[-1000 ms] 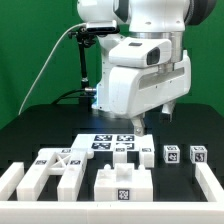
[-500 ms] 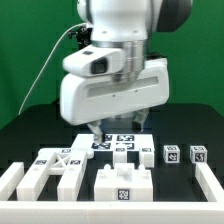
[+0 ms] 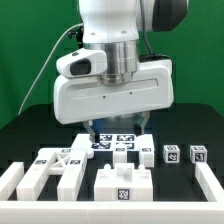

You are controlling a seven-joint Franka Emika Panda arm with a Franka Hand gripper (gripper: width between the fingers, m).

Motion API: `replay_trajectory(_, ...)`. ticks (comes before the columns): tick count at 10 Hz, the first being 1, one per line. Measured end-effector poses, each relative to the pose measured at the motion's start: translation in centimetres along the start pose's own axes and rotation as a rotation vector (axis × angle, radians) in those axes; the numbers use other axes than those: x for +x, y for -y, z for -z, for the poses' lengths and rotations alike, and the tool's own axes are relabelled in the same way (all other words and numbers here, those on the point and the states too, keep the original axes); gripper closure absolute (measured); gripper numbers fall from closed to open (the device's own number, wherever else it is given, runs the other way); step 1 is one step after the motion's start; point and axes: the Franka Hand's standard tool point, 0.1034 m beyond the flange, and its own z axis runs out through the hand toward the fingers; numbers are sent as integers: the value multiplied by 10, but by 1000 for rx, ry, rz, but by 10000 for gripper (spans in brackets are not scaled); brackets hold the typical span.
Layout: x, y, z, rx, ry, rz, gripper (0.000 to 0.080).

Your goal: Assemble chair

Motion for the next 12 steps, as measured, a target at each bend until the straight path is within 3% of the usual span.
replay_trajectory(7, -12, -20, -55, 25, 17, -103, 149)
replay_trajectory(10, -9, -23, -83, 5, -24, -87, 149)
replay_trajectory(11, -9, -23, -83, 5, -24, -86, 149)
replay_trajectory(12, -9, -23, -83, 5, -23, -86, 239)
